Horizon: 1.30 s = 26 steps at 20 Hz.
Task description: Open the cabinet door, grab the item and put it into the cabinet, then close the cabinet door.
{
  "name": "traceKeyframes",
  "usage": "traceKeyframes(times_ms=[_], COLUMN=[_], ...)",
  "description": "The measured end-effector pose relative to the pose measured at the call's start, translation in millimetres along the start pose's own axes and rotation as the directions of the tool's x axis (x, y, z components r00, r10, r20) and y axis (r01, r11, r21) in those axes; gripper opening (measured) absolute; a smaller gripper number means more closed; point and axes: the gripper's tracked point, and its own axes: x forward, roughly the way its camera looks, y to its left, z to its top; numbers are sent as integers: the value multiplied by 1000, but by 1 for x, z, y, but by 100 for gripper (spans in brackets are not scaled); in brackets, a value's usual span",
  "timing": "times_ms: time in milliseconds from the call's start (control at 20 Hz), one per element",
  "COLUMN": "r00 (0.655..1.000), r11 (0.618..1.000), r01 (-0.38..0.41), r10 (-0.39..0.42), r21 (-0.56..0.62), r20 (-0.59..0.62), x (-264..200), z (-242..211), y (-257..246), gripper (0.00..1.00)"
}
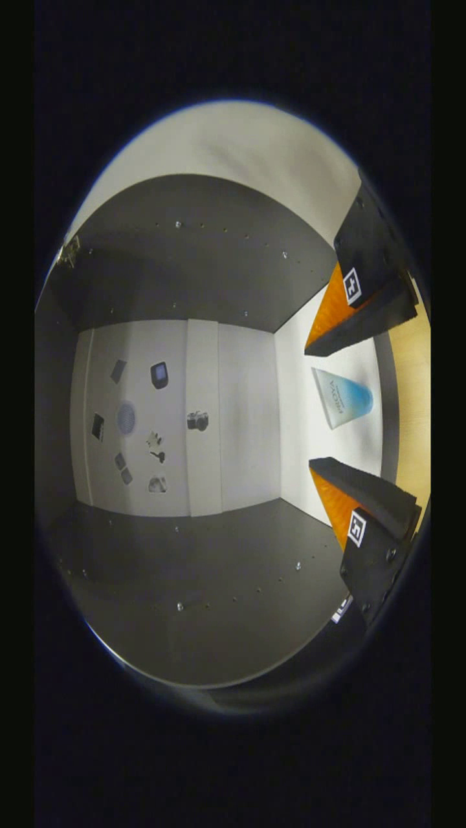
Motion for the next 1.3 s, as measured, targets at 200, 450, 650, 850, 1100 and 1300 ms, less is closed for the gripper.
traceKeyframes(times_ms=[200,450,650,850,1100,1300], r00=[996,989,983,987,987,979], r11=[1000,998,999,1000,999,990], r01=[-22,-56,-33,1,33,101], r10=[24,58,34,1,-39,-116], r21=[-18,-16,-9,-12,40,98], r20=[81,138,178,163,156,167], x=[-50,-127,-191,-245,-311,-358], z=[-4,-19,-42,-83,-123,-136], y=[12,24,17,6,-18,-57], gripper=[99,99,100,100,100,100])
